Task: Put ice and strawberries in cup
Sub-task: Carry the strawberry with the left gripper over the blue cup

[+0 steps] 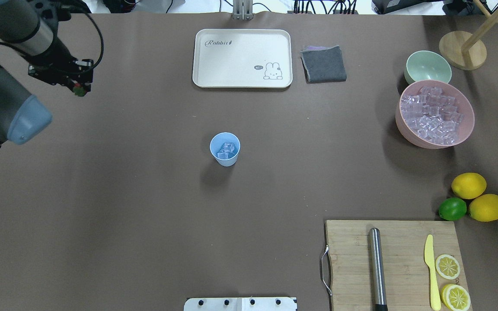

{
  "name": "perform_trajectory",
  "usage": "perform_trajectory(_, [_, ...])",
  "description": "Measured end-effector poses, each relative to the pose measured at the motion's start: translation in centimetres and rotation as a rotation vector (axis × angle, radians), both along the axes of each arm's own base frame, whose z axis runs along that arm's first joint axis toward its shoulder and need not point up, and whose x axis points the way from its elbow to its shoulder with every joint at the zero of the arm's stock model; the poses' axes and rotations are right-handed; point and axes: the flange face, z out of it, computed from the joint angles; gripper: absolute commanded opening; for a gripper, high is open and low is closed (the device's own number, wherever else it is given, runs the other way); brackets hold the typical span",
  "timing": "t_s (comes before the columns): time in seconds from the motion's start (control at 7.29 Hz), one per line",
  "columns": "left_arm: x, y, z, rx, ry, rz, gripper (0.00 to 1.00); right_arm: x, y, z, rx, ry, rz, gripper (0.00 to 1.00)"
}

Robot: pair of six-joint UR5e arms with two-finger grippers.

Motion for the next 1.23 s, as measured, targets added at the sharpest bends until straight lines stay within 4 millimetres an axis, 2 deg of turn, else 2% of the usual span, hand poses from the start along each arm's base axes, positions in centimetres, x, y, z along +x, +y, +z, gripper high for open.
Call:
perform_trajectory(0.14, [2.4, 0.9, -4.2, -0.017, 0.022, -0.006, 0.00, 0.0, -0.2, -0.2, 0.003, -0.002, 0.000, 0.99])
perform_trajectory(0.55, [10.4, 5.2, -11.3, 0.011, 0.092, 0.042, 0.00, -0.1, -0.6, -0.8, 0.007, -0.006, 0.001, 0.99])
perform_trajectory(0.96, [18.3, 8.7, -14.5, 0.056, 0.129, 0.072, 0.00, -0.1, -0.6, -0.8, -0.001, -0.006, 0.007, 0.99])
perform_trajectory(1.23, [22.5, 9.9, -15.0, 0.089, 0.151, 0.097, 0.00, 0.1, -0.7, -0.9, -0.005, -0.004, 0.017, 0.99])
